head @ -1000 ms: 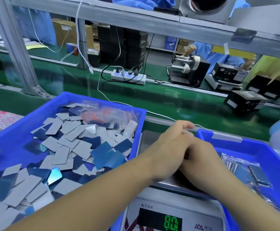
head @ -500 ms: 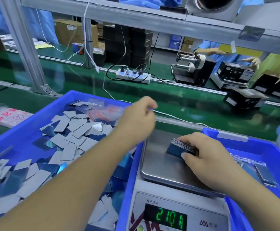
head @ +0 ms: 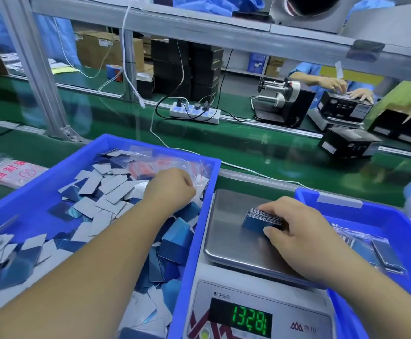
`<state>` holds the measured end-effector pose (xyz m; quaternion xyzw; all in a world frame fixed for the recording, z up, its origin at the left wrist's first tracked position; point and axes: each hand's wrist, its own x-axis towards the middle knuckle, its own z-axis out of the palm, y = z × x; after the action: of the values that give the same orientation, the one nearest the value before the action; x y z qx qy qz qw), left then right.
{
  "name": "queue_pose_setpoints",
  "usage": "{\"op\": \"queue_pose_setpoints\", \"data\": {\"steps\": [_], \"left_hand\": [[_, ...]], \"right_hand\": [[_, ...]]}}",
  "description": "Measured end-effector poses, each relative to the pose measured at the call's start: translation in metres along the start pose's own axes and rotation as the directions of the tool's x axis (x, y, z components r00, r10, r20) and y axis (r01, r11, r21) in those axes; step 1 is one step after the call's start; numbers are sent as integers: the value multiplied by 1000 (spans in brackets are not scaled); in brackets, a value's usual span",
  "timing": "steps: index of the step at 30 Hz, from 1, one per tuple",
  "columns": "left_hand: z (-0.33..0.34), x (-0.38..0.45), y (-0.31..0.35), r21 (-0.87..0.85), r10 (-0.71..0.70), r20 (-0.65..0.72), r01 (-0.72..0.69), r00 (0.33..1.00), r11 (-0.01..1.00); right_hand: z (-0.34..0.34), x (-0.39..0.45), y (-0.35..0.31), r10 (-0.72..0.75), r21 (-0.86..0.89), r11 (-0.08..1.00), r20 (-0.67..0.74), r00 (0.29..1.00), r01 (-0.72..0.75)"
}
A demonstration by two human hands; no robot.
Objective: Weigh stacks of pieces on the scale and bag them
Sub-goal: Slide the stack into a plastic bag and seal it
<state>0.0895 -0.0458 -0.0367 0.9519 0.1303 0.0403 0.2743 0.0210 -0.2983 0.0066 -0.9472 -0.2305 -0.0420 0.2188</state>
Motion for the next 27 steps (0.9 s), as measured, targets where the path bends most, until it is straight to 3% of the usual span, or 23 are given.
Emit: {"op": "queue_pose_setpoints", "data": {"steps": [4, 6, 8, 10, 12, 14, 17, 21, 24, 27], "left_hand": [[-18, -5, 11, -267, 26, -131, -61, 991, 962], [-28, -15, 25, -571, 82, -90, -119, 993, 812], [-34, -28, 37, -845, 211, 39, -81, 977, 528], [-33, -41, 48, -950, 339, 127, 17, 932, 311], [-29, -50, 56, -969, 402, 161, 67, 902, 239], [-25, -57, 61, -975, 447, 185, 109, 875, 191], [-21, -62, 63, -963, 488, 244, 152, 838, 221], [-16, -63, 63, -948, 507, 277, 147, 816, 282], [-22, -67, 66, -912, 506, 299, 86, 809, 402], [-29, -69, 69, -811, 501, 226, -124, 835, 571]], "right_hand": [[-4, -1, 1, 55, 141, 989, -46, 997, -48], [-7, 0, 2, 165, 405, 905, -59, 985, -128], [-9, 1, 0, 249, 738, 652, 8, 968, -174], [-11, 1, -1, 223, 929, 323, 108, 969, -178], [-11, 0, -2, 161, 974, 121, 171, 972, -192], [-7, 0, -4, 126, 976, 46, 206, 970, -214], [-5, 1, -6, 95, 984, -16, 179, 979, -178], [-9, 2, -5, 147, 998, -6, 55, 988, -55], [-11, 1, -4, 215, 995, 95, 17, 976, -38], [-12, 0, -5, 228, 957, 285, -16, 974, -51]]}}
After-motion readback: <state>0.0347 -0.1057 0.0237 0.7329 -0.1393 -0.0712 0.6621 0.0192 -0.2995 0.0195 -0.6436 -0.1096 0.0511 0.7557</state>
